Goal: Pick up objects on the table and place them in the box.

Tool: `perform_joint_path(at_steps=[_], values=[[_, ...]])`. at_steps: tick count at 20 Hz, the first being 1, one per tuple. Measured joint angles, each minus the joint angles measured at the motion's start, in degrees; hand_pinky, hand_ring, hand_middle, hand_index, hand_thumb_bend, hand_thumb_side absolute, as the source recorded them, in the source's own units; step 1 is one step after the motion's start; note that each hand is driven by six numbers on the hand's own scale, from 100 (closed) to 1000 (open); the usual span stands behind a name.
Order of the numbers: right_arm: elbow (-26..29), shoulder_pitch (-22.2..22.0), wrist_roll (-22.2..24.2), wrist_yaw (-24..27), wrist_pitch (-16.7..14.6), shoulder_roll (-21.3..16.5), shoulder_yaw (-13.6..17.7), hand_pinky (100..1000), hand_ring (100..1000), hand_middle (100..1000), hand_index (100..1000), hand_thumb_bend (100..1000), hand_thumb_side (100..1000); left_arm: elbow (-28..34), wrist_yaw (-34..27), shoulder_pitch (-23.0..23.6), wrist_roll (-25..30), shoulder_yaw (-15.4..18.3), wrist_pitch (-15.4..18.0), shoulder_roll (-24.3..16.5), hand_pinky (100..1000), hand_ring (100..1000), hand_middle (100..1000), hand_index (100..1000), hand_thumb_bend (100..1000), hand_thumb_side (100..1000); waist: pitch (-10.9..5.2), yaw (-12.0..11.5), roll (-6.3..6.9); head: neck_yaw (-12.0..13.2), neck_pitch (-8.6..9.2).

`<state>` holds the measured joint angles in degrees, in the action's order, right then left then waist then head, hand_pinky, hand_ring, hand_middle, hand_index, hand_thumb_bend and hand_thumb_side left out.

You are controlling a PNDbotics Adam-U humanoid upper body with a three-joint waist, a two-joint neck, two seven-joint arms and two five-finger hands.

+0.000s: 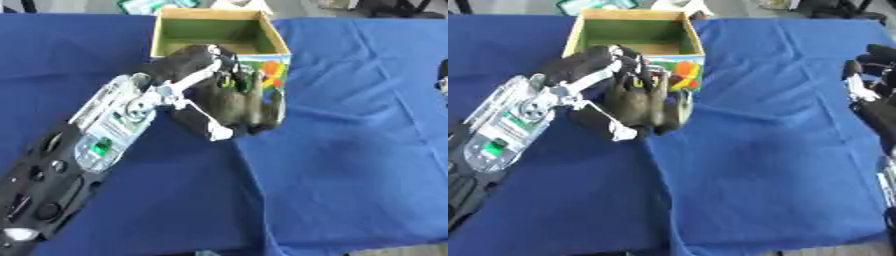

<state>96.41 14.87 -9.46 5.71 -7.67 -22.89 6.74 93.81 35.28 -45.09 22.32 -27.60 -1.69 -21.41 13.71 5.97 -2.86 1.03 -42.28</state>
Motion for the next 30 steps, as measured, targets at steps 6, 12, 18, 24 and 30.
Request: perform_joint_path(at_steps=[6,12,18,24,30], values=[[-0.01,-0.04,0.01,0.00,0.00,0.00,0.00,568,689,648,779,249,261,-1.26,2.09,-0.55,-2.09,1.35,-0.15,-0.30,592,507,413,571,362,100,-0.16,0.02,-0.10,-0.12,0.00],[-0.04,-0.06,0.02,0.00,-0.01,0.00,0.00,568,689,648,779,251,261,-1.83,4.01,-0.89,-4.04,2.31,-0.06,-0.32,706,598,420,571,368,100,-0.25,0.09,-0.11,-0.16,0.00],[-0.19,-0.07,0.04,0.01,-0.03,0.00,0.00,568,689,649,779,252,261,-2.59,5.03,-1.43,-5.04,3.15,-0.11,-0.35,702,591,419,571,368,100,-0.25,0.29,-0.11,-0.18,0.00],[-0.29,-0.07,0.16,0.02,-0.09,0.00,-0.02,568,689,648,779,256,261,-5.72,6.56,-2.53,-6.15,4.31,-0.27,-0.34,694,583,419,571,379,100,-0.31,0.73,-0.12,-0.18,0.00],[-0.31,-0.05,0.57,0.17,-0.06,0.00,-0.08,568,689,648,779,254,260,-12.80,9.90,-5.12,-8.85,6.30,-0.49,1.07,689,580,417,568,382,100,-0.32,1.68,-0.26,0.01,0.01]])
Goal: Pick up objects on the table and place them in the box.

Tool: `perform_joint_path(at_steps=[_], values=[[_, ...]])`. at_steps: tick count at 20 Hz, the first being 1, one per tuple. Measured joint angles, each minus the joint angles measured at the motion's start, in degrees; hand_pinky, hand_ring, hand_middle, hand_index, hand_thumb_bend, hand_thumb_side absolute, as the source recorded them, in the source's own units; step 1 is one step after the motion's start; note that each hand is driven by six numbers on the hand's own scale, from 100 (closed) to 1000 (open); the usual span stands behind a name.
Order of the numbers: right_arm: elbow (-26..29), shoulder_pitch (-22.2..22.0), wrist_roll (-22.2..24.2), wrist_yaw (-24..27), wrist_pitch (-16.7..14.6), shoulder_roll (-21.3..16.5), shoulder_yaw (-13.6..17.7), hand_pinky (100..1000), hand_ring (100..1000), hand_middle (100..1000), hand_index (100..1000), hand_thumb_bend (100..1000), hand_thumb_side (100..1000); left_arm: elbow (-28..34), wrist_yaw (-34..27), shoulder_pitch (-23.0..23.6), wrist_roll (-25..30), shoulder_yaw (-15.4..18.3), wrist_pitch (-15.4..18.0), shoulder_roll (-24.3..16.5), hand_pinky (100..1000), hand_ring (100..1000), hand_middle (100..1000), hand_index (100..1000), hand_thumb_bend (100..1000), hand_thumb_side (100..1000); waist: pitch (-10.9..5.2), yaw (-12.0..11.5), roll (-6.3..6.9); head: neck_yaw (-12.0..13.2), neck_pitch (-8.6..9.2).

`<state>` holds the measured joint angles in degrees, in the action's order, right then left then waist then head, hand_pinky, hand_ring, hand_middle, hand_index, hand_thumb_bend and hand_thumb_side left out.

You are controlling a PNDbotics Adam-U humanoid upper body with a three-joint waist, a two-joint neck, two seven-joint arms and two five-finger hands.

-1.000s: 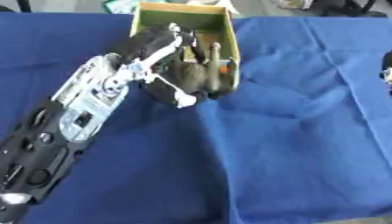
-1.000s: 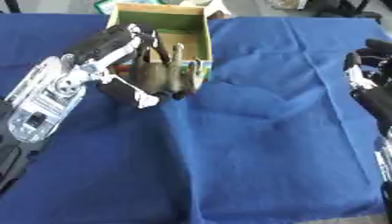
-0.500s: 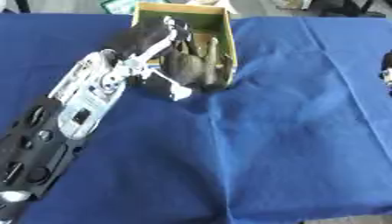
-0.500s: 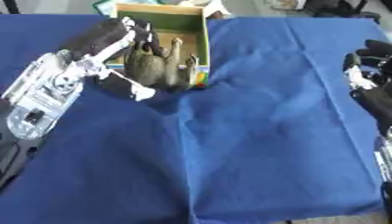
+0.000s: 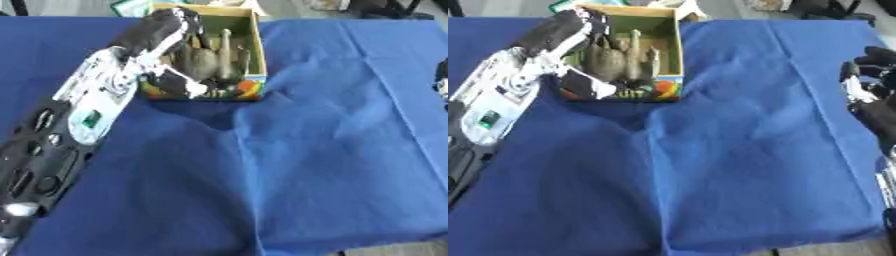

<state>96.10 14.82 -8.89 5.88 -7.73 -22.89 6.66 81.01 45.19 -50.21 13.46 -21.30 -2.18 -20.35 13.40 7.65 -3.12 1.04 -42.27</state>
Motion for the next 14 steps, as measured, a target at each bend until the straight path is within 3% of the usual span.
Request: perform_joint_path(at_steps=[14], values=[[-0.03,0.35,1.05,0.29,0.03,0.24,-1.04,567,688,647,778,253,259,-19.23,11.03,-6.10,-9.37,7.88,-1.62,7.20,660,571,428,577,389,100,0.25,3.52,0.18,1.33,0.30]])
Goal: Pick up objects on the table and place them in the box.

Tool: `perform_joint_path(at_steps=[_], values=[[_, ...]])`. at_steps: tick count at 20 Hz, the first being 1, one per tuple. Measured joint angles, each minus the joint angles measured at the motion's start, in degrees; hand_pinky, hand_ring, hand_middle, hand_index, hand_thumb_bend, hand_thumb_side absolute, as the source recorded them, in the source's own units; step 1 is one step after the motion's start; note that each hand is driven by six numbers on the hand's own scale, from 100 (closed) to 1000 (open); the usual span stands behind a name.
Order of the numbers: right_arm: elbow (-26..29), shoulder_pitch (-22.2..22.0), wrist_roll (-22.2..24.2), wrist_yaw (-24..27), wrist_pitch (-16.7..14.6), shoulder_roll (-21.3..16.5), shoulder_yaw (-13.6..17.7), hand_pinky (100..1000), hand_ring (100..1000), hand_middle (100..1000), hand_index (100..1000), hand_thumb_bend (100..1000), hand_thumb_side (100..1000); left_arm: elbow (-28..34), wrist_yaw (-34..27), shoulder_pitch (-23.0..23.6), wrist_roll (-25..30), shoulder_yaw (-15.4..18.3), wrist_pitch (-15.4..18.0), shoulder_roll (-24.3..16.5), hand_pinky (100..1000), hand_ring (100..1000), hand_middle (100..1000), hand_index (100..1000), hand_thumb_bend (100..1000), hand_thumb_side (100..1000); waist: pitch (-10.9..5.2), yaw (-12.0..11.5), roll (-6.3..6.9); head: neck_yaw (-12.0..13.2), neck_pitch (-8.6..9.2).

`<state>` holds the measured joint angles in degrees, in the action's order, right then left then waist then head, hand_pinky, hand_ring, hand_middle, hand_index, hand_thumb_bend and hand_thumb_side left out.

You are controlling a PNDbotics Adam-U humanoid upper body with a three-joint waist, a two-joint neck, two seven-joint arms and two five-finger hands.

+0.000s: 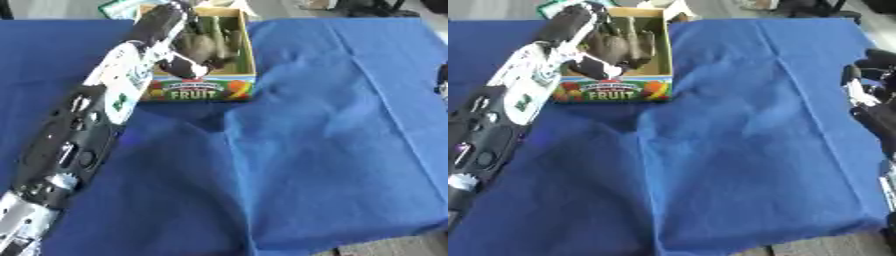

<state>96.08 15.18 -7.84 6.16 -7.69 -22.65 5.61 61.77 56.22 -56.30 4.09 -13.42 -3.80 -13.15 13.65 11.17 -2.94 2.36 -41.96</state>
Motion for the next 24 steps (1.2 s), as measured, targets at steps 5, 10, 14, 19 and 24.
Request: perform_joint_path(at_steps=[5,10,14,19,24], values=[[-0.01,0.44,0.44,0.06,0.10,0.20,-0.40,567,688,647,778,253,259,-4.99,3.67,-1.59,-5.05,3.51,-2.15,1.86,647,571,452,599,393,100,0.13,1.53,0.25,0.61,0.28],[-0.04,0.46,0.80,0.22,0.13,0.21,-0.71,567,688,647,778,253,258,-8.27,6.17,-2.61,-8.91,6.25,-4.27,2.56,650,590,508,671,472,100,0.15,2.48,0.41,1.01,0.47],[-0.09,0.46,0.81,0.30,0.13,0.21,-0.71,567,688,647,778,253,258,-10.24,7.50,-2.79,-8.88,7.63,-5.35,2.54,669,628,568,715,581,226,0.15,2.60,0.56,1.01,0.53],[-0.29,0.46,0.81,0.36,0.13,0.21,-0.71,567,688,647,778,252,258,-12.14,8.93,-3.30,-4.31,9.11,-5.49,2.39,682,686,662,766,742,441,0.15,2.47,0.67,0.97,0.71],[-0.33,0.45,0.81,0.39,0.13,0.21,-0.70,567,688,647,778,252,259,-12.38,9.42,-3.35,-0.04,9.85,-5.20,1.58,683,698,690,766,839,556,0.09,2.17,0.57,0.91,0.71]])
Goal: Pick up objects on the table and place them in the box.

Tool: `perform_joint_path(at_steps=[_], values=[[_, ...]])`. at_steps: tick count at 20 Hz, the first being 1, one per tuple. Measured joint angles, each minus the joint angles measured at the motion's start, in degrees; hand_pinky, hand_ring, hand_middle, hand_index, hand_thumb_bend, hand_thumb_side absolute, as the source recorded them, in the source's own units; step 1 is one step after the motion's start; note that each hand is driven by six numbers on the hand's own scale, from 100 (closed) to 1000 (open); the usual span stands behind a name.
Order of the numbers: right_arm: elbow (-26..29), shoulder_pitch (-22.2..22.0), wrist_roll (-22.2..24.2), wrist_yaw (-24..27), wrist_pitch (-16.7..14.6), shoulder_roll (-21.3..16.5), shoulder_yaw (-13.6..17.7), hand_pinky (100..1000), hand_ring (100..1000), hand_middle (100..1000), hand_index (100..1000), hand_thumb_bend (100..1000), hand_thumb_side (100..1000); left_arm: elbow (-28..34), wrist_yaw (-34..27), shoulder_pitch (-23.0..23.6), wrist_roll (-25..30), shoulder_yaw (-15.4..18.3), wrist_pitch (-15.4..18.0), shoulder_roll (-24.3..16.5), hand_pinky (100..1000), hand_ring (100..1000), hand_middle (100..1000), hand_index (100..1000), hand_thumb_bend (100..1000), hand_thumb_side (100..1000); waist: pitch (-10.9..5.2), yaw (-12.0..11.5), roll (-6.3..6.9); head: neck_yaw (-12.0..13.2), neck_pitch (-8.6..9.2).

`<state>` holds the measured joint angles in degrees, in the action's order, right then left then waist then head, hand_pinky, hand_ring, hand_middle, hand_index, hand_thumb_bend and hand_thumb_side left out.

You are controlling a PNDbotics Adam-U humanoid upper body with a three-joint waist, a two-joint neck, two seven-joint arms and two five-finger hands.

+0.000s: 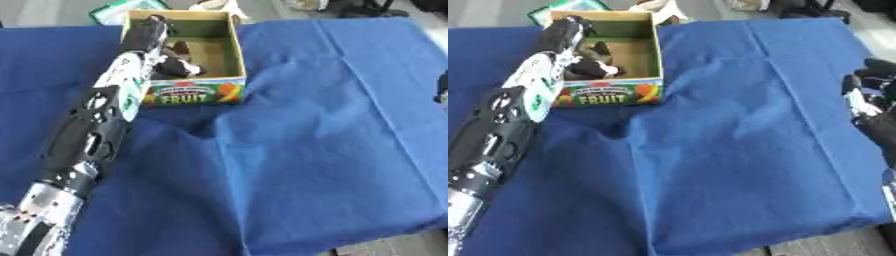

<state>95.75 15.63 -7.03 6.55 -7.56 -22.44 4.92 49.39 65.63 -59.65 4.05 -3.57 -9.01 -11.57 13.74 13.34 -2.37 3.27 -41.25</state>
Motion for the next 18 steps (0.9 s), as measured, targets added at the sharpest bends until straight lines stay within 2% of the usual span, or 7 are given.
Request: perform_joint_path(at_steps=[5,8,13,18], values=[[-0.01,-0.08,-0.02,0.00,0.00,0.00,0.04,567,688,647,778,252,259,2.68,-1.12,0.01,0.85,0.14,0.27,-0.82,659,670,650,738,806,579,-0.08,-0.70,-0.27,-0.44,0.02],[-0.02,-0.17,-0.06,0.00,-0.02,0.00,0.13,567,688,647,778,251,259,6.95,-4.47,0.22,0.66,-0.68,1.02,-2.15,631,652,627,721,739,581,-0.22,-1.40,-0.33,-0.81,0.02],[-0.04,-0.54,-0.28,0.00,-0.13,0.01,0.47,567,688,647,777,251,259,17.83,-14.09,2.30,-0.21,-2.34,1.36,-5.84,599,632,608,701,684,571,-0.28,-2.86,-0.55,-1.70,0.08],[-0.04,-0.72,-0.74,0.00,-0.19,0.01,1.04,567,688,647,777,251,259,31.23,-25.59,7.78,-2.29,-2.47,-0.53,-11.54,578,623,597,687,628,577,-0.28,-4.72,-0.65,-3.04,0.28]])
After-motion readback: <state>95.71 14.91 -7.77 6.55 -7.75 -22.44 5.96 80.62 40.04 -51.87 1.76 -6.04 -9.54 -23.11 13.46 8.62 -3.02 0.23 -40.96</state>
